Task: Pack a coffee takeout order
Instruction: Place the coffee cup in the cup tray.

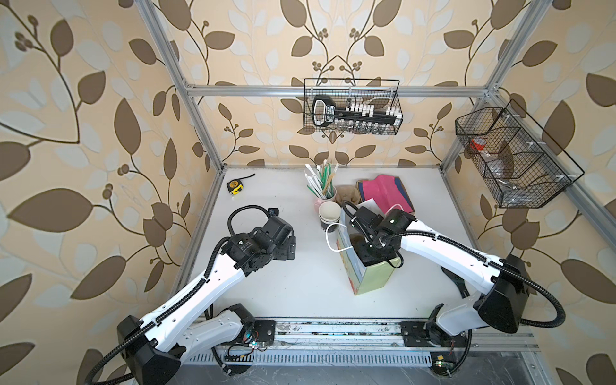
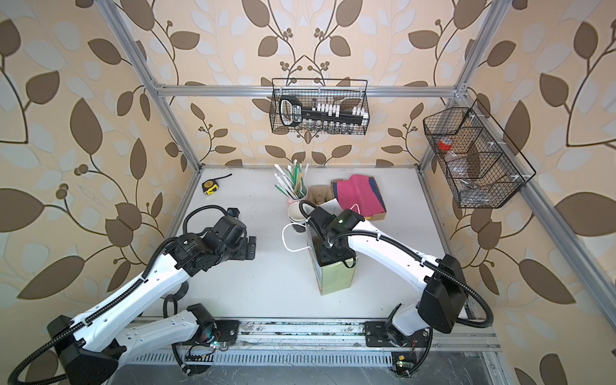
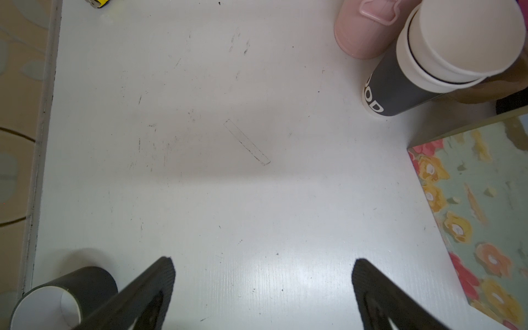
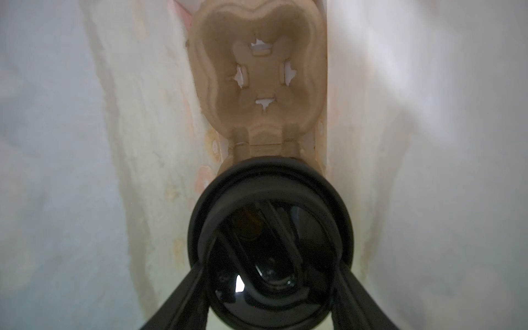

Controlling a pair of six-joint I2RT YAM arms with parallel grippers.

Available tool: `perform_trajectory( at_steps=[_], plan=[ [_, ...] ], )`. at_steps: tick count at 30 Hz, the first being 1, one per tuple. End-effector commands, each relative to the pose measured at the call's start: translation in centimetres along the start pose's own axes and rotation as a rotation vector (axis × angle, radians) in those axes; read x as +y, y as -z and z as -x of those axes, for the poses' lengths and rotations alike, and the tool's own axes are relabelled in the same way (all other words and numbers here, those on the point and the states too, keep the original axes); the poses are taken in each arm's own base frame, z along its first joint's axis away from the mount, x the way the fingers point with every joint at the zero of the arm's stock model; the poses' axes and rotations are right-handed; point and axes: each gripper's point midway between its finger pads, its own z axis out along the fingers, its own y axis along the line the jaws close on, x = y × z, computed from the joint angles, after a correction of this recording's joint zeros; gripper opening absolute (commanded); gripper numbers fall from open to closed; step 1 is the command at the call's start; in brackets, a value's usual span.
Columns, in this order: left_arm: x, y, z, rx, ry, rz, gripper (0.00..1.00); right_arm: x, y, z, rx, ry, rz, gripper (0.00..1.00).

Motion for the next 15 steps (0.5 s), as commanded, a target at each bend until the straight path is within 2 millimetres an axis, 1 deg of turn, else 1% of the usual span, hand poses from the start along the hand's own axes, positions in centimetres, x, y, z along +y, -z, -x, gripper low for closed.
perform_trajectory(
  at_steps=[1,6,11,15],
  plan=[
    [0.4,-0.2,-0.2,0.009,-0.020,0.020,0.99,-0.8,-1.9,-0.9,0.056,0.011,-0.052,0.00],
    [0.5,-0.1,-0.2,0.006,-0.020,0.022,0.99,-1.0,-2.6,-1.0,0.076,0.013,-0.063,0.00],
    [0.4,-0.2,-0.2,0.008,-0.020,0.021,0.99,-1.8,-3.9,-1.7,0.102,0.020,-0.093,0.00],
    [0.5,-0.2,-0.2,0.008,-0.019,0.023,0.99,-1.9,-4.2,-1.9,0.098,0.020,-0.095,0.00]
  ],
)
